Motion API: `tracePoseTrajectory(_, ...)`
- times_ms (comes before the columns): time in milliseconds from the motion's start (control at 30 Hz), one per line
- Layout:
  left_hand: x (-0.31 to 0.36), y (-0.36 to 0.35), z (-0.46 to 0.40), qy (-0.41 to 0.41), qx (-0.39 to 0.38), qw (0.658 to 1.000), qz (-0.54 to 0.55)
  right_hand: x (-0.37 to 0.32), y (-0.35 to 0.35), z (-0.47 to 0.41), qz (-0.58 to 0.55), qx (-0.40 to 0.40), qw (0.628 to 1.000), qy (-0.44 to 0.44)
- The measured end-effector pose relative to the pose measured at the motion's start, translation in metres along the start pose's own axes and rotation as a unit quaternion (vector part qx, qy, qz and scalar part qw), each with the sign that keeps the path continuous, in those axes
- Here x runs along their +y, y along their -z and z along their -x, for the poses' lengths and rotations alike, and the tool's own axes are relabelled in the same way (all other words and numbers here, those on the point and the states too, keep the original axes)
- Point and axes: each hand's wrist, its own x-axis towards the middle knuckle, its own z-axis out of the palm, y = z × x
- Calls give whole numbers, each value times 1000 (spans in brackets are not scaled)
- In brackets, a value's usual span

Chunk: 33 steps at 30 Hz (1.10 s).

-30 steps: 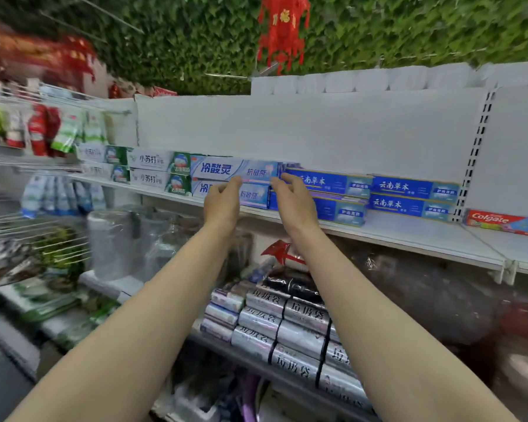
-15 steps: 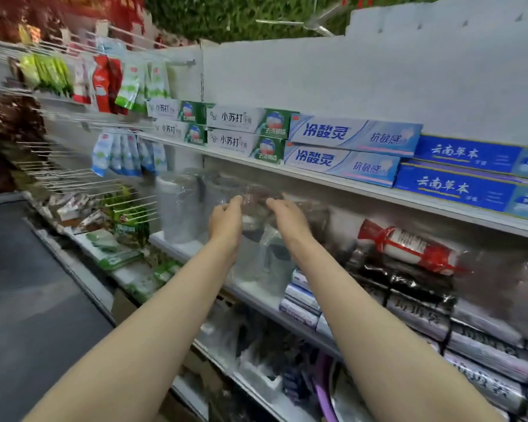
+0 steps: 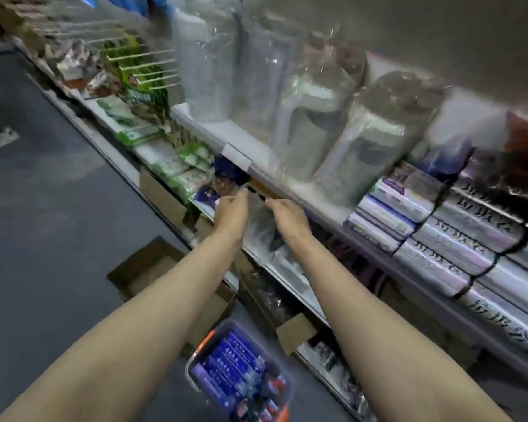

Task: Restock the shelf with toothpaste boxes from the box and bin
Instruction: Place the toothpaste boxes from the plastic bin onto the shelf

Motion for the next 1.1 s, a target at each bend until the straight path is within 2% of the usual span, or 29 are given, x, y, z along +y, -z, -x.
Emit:
tracePoseTrajectory(200, -149, 5, -26, 154, 74, 985, 14, 125, -56, -28, 49, -51, 995, -77)
tracePoseTrajectory(400, -322, 13, -33, 265, 126, 956, 9, 278, -116, -48, 139, -129, 963, -192)
tracePoseTrajectory(500, -447, 16, -52, 324, 123, 938, 11, 346, -143, -57, 140, -166, 945, -244)
tracePoseTrajectory(633, -550, 15, -55, 381, 123, 916, 8, 439, -184, -68, 147, -180, 921, -311)
tracePoseTrajectory(700, -582, 14, -57, 400, 105, 911, 3, 485, -200, -76, 131, -167, 916, -342)
tracePoseTrajectory(800, -594, 9, -59, 401, 100, 911, 10, 540, -217, -83, 112, -155, 908, -373)
tracePoseTrajectory(1100, -667, -17, -95, 432, 45, 900, 40, 639, -257, -82, 22, -87, 926, -367)
